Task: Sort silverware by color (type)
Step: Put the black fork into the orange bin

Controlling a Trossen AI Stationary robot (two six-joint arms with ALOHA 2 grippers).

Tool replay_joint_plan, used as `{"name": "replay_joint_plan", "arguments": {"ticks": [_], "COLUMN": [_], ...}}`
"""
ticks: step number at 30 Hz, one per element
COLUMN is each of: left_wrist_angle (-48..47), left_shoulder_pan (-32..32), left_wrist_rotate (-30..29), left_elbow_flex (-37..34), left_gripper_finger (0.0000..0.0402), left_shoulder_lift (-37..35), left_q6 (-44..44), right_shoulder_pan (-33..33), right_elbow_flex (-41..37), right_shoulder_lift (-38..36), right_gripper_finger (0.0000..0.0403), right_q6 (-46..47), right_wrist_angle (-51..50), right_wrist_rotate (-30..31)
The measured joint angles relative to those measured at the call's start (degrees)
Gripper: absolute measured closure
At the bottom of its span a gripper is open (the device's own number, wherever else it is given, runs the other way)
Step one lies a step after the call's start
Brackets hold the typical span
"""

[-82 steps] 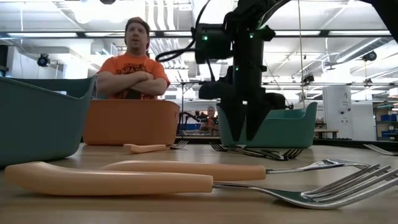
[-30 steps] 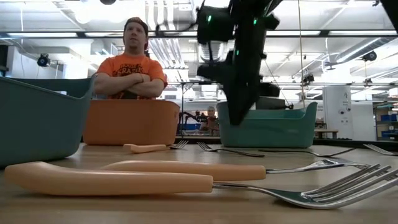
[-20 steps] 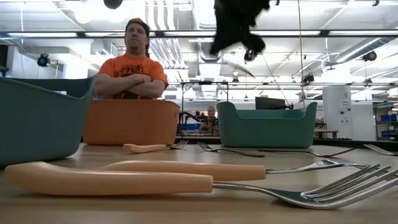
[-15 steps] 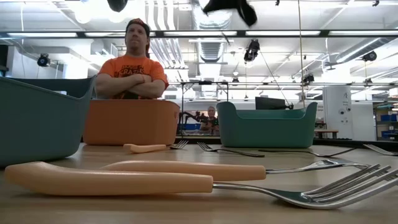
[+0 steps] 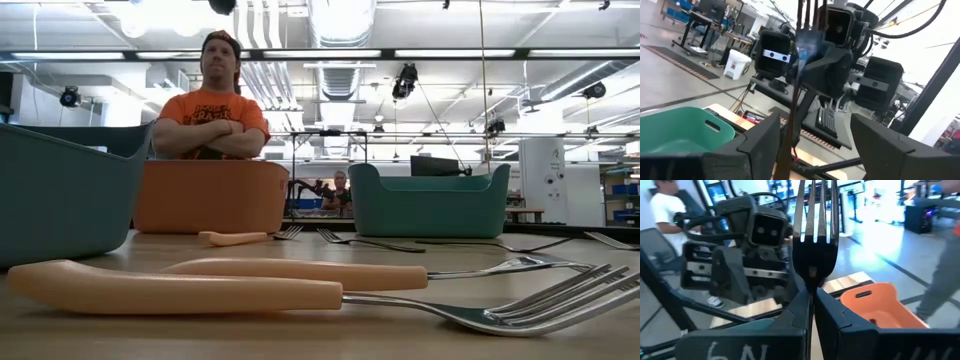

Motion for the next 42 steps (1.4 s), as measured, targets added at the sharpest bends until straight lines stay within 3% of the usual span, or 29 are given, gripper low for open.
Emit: {"name": "replay_joint_plan", "arguments": {"ticks": [14, 19, 22, 27, 36, 42], "left_wrist_angle": [1.24, 1.13, 1.17, 1.12, 0.84, 0.83], "left_shoulder_pan": [1.96, 2.73, 2.68, 2.7, 2.85, 2.94], "left_wrist_rotate": [-0.25, 6.6, 7.5, 7.48, 7.37, 7.24], "left_elbow_flex": [3.26, 6.07, 7.85, 8.87, 8.74, 8.74], "left_gripper_finger": [0.0175, 0.0177, 0.0189, 0.0237, 0.0389, 0.0399], "left_shoulder_lift": [6.59, 9.58, 11.22, 11.74, 11.22, 11.22], "left_q6": [4.35, 5.62, 6.85, 8.21, 8.48, 6.96], "right_shoulder_pan": [0.13, 0.13, 0.13, 0.39, 0.52, 0.5], "right_elbow_flex": [-0.02, -0.02, -0.04, -0.04, -0.04, -0.04], "right_shoulder_lift": [0.69, 0.78, 0.78, 0.75, 0.67, 0.67], "right_gripper_finger": [0.0394, 0.0394, 0.0394, 0.0394, 0.0394, 0.0384], "right_q6": [0.1, 0.05, -0.29, -0.65, -1.38, -0.37], "right_wrist_angle": [0.55, 0.98, 1.14, 2.32, 2.23, 2.15], "right_wrist_rotate": [-4.15, -4.22, -4.22, -4.29, -4.45, -4.23]}}
